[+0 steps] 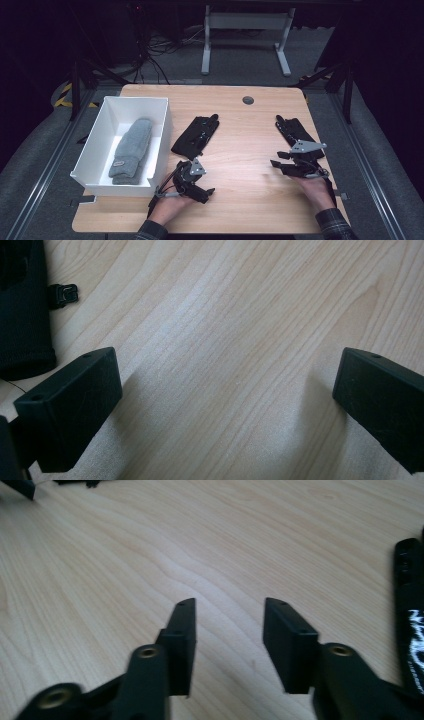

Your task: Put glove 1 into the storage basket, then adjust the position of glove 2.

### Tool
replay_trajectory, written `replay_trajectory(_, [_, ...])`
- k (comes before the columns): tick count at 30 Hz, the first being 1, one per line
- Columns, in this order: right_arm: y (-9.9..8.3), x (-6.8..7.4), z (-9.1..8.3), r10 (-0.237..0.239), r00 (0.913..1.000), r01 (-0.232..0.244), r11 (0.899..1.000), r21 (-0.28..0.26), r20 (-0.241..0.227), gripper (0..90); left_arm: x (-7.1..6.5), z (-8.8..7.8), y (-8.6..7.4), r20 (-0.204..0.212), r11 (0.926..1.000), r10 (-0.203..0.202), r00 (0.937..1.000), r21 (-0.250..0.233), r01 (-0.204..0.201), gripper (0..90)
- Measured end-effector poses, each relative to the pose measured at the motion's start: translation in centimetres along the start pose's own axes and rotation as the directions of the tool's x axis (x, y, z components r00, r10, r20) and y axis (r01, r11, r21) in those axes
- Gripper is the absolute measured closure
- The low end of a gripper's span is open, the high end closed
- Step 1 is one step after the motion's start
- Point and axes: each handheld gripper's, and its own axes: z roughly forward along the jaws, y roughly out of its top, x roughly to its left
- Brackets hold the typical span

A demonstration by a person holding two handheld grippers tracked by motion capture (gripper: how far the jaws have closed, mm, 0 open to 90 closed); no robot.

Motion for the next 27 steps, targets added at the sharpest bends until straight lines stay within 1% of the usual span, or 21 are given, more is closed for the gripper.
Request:
replay_trajectory(1, [0.1,-0.4,-0.1,0.011,0.9999,-0.011,1.0,-0.005,0.008,66.4,0.0,0.0,0.0,0.0,1.0,0.0,1.0,0.0,0.0,0.0])
replay_trajectory(2, [0.1,-0.6,-0.2,0.014,0.9998,-0.014,1.0,-0.003,0.012,69.9,0.0,0.0,0.0,0.0,1.0,0.0,1.0,0.0,0.0,0.0])
replay_trajectory(4, [0.2,-1.3,-0.4,0.029,0.9991,-0.028,1.0,-0.008,0.032,81.9,0.0,0.0,0.0,0.0,1.0,0.0,1.0,0.0,0.0,0.0])
replay_trajectory(5, [0.1,-1.6,-0.5,0.043,0.9984,-0.043,0.999,-0.013,0.037,87.4,0.0,0.0,0.0,0.0,1.0,0.0,1.0,0.0,0.0,0.0])
replay_trajectory(6, [0.0,-2.0,-0.7,0.057,0.9972,-0.056,0.998,-0.02,0.048,90.0,0.0,0.0,0.0,0.0,1.0,-0.002,1.0,-0.001,0.002,0.0])
replay_trajectory(9, [-0.2,-2.8,-1.3,0.08,0.9943,-0.079,0.997,-0.028,0.071,90.0,0.0,0.0,0.0,0.001,1.0,0.0,1.0,0.0,0.0,0.0])
replay_trajectory(11, [-0.5,-3.2,-1.5,0.084,0.9929,-0.082,0.996,-0.029,0.084,90.0,0.0,0.0,0.0,0.001,1.0,0.0,1.0,-0.001,0.0,0.0])
replay_trajectory(15, [-1.3,-4.4,-1.6,0.092,0.9877,-0.093,0.996,-0.003,0.126,90.0,0.0,0.0,0.0,0.004,1.0,0.0,1.0,0.0,0.0,0.0])
replay_trajectory(17, [-1.5,-4.6,-1.6,0.093,0.987,-0.094,0.996,0.002,0.131,90.0,0.0,0.0,0.0,0.004,1.0,-0.001,1.0,-0.001,0.001,0.0])
replay_trajectory(19, [-2.0,-5.2,-1.6,0.11,0.9833,-0.112,0.994,0.01,0.145,90.0,0.0,0.0,0.0,0.005,1.0,0.0,1.0,-0.001,0.0,0.0])
replay_trajectory(22, [-2.4,-5.8,-1.8,0.12,0.9788,-0.124,0.992,0.008,0.166,90.0,0.0,0.0,0.0,0.006,1.0,0.001,1.0,-0.001,-0.001,0.0])
replay_trajectory(24, [-2.6,-6.1,-2.0,0.126,0.974,-0.13,0.991,0.007,0.188,90.0,0.0,0.0,0.0,0.006,1.0,0.002,1.0,0.0,-0.002,0.0])
replay_trajectory(25, [-2.6,-6.1,-2.0,0.126,0.974,-0.13,0.991,0.007,0.188,90.0,0.0,0.0,0.0,0.006,1.0,0.002,1.0,0.0,-0.002,0.0])
replay_trajectory(27, [-3.0,-6.7,-2.0,0.14,0.9692,-0.147,0.989,0.017,0.202,90.0,0.0,0.0,0.0,0.006,1.0,0.001,1.0,-0.001,-0.001,0.0])
